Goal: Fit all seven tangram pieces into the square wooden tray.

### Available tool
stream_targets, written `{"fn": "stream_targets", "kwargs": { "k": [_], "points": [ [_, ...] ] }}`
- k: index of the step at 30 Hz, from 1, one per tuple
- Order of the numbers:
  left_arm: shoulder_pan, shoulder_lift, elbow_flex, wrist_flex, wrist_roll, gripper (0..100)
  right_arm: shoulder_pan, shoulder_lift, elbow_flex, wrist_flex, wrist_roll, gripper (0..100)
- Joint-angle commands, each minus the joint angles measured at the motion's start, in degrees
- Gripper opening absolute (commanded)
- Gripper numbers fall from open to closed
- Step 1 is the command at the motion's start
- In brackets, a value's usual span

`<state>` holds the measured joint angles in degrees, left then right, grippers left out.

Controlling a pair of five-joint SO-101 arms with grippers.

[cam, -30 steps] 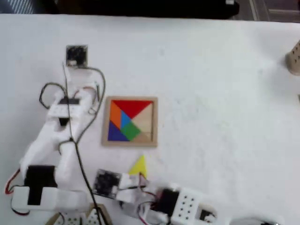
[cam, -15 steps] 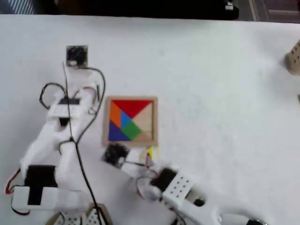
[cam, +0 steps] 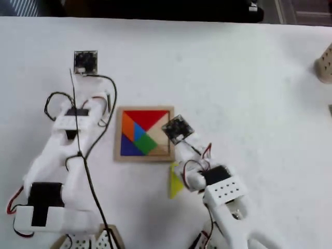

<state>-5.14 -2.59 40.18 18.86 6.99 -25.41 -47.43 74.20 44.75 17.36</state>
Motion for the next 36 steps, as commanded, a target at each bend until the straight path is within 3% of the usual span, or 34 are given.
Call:
{"fn": "stream_targets", "kwargs": {
  "k": [1,6,14,20,23,29,36],
  "points": [
    [-0.48,-0.48,-3.08,-1.05,-0.18,2,1.1,-4.88,-5.54,9.8,6.07,1.8],
    [-0.48,-0.48,-3.08,-1.05,-0.18,2,-1.8,-11.21,-3.69,14.64,10.2,1.8],
    [-0.48,-0.48,-3.08,-1.05,-0.18,2,-18.77,-12.44,1.05,14.64,14.86,1.8],
    [-0.4,-0.48,-3.08,-1.05,-0.18,2,-27.74,-12.44,2.37,11.82,11.16,1.8],
    [-0.48,-0.48,-3.08,-1.05,-0.18,2,-26.33,-12.0,4.84,8.13,9.05,1.8],
    [-0.57,-0.48,-3.08,-1.05,-0.18,2,-15.96,-1.63,1.58,6.81,9.14,1.8],
    [-0.66,-0.4,-2.99,-1.05,-0.18,2,-4.09,6.64,-2.9,9.27,13.89,1.8]
  ]
}}
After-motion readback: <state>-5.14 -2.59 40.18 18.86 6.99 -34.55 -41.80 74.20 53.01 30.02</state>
